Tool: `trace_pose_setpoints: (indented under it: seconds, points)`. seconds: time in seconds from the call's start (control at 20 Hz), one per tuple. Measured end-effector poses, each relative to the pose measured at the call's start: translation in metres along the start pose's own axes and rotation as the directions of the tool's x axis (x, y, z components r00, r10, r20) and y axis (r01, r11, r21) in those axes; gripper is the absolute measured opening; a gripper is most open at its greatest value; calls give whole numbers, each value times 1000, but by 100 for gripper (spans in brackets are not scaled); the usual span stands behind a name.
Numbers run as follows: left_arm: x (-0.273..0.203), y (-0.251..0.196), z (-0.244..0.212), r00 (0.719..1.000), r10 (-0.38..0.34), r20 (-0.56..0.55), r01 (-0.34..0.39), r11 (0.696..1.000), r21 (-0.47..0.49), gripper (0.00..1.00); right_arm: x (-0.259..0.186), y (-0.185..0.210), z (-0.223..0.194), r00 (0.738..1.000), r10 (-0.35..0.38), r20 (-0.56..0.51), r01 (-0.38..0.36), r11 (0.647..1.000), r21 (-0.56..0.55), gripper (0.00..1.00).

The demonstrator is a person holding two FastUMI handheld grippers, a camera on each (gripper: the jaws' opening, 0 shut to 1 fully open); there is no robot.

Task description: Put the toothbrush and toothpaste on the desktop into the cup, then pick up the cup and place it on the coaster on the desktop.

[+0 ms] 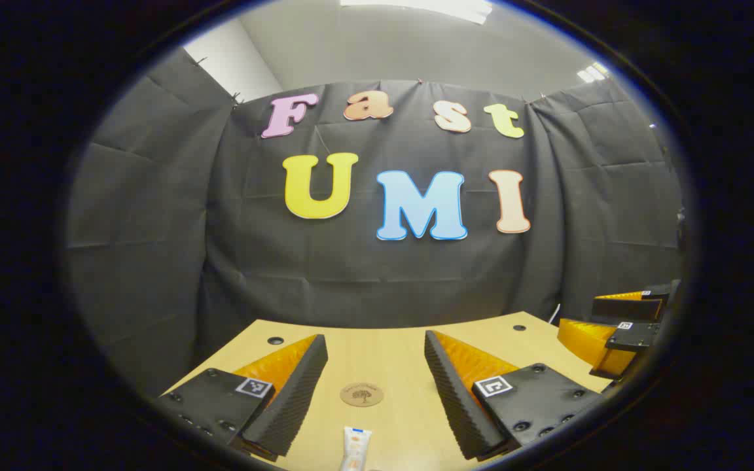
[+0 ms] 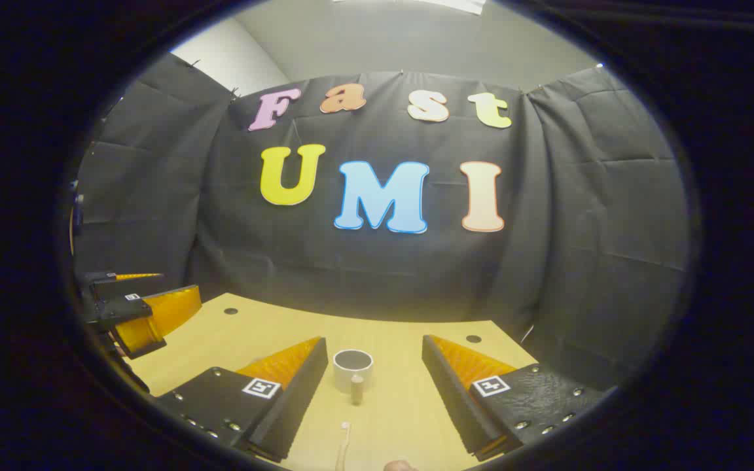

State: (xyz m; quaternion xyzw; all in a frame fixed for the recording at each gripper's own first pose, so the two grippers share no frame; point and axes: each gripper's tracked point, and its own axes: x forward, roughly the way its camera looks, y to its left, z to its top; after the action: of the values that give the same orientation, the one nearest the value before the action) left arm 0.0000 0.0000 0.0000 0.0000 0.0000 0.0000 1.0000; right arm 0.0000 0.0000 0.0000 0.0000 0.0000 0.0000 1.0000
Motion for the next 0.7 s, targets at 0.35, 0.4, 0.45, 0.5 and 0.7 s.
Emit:
trace_pose_setpoints:
  seconds: [0.35,0.4,0.45,0.5,0.7]
  points:
    - [11,13,-5,1000,20,-21,-20,1000,1,96,7,10,-1,1000,19,-10,-19,1000,-6,91]
    - [12,14,-7,999,19,-27,-19,1000,-2,93,8,10,0,1000,14,-10,-14,1000,-9,91]
    - [13,15,-8,999,21,-31,-21,1000,2,93,8,11,-2,1000,11,-17,-12,1000,-14,91]
    - [13,17,-8,999,27,-33,-27,1000,8,96,8,11,-5,999,3,-32,-4,1000,-20,91]
    - [13,17,-10,999,28,-45,-27,999,21,96,13,9,-17,995,-8,-98,7,1000,-16,91]
